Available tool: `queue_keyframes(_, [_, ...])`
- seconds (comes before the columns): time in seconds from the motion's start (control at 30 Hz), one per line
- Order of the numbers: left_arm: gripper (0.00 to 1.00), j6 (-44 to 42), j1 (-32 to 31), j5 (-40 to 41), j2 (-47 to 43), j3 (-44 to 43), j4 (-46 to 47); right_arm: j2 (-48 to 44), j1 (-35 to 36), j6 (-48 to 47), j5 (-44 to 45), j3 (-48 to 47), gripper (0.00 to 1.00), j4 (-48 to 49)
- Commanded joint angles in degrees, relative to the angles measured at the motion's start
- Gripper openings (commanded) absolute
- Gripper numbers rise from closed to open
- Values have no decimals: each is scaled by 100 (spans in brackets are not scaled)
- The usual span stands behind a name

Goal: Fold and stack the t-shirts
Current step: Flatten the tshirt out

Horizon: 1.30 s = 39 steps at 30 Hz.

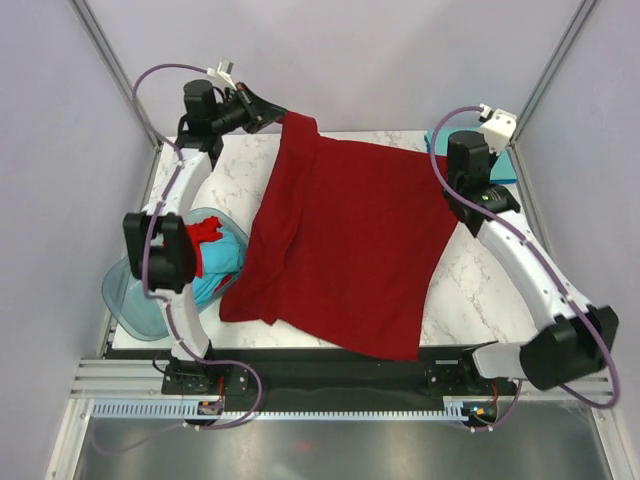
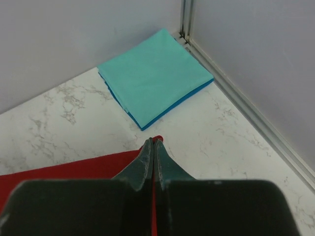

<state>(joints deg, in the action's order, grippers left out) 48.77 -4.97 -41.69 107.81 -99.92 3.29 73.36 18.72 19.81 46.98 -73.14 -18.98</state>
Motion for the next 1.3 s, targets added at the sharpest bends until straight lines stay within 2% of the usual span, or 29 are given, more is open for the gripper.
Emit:
queue_keyframes(0.0, [2, -132, -39, -698, 765, -1141, 357, 528, -596, -12, -698, -243, 0, 1001])
queue_keyframes(0.07, [2, -114, -83, -1049, 1241, -1635, 357, 881, -702, -196, -856, -384, 0, 1081])
queue_keyframes(0.17, [2, -263, -100, -1350, 1339, -1540, 357, 1057, -896, -346, -1182, -551, 0, 1134])
queue_keyframes(0.3, [2, -639, -197, -1193, 857, -312, 357, 873, -1080, -66, -1034, -815, 0, 399])
queue_keyframes(0.33, [2, -737, -232, -1105, 760, 222, 287, 690, -1107, -4, -1016, -850, 0, 239])
queue_keyframes(0.43, [2, -1237, -267, -745, 347, 962, -90, 251, -1169, 198, -963, -999, 0, -429])
queue_keyframes(0.63, [2, -1529, -460, -858, -488, 1974, -118, -839, -1160, 540, -1366, -991, 0, -1273])
queue_keyframes(0.67, [11, -1668, -469, -945, -585, 2107, -292, -928, -1169, 672, -1419, -1000, 0, -1492])
queue_keyframes(0.7, [20, -1695, -470, -537, -707, 2143, -912, -1103, -1169, 864, -1498, -1000, 0, -1868])
queue_keyframes(0.73, [22, -1809, -461, 711, -787, 2117, -1501, -1209, -1160, 919, -1656, -870, 0, -1977])
queue_keyframes(0.77, [25, -1975, -461, 1272, -883, 2160, -2307, -1350, -1160, 963, -2153, -729, 0, -2030])
queue_keyframes(0.8, [32, -2047, -461, 1808, -1093, 2257, -2559, -1655, -1169, 1085, -2419, -562, 0, -2074])
queue_keyframes(0.83, [35, -2099, -461, 2727, -1208, 2310, -2761, -1824, -1160, 1138, -2787, -160, 0, -2048])
queue_keyframes(0.9, [40, -2057, -574, 3332, -1463, 2511, -3018, -2358, -1169, 1305, -3734, 307, 0, -1952])
queue_keyframes(0.97, [45, -2161, -846, 3325, -1710, 2547, -3001, -2738, -1169, 1551, -4230, 1054, 0, -1820])
queue_keyframes(1.03, [49, -2170, -1417, 3204, -1737, 2530, -2992, -3230, -1169, 1709, -4531, 1616, 0, -1749])
queue_keyframes(1.13, [50, -1899, -2120, 2713, -1378, 2355, -2939, -3732, -1169, 1850, -4610, 2100, 0, -1749])
queue_keyframes(1.27, [50, -1678, -2911, 2640, -588, 2056, -2913, -3944, -1160, 1904, -4637, 2287, 0, -1881])
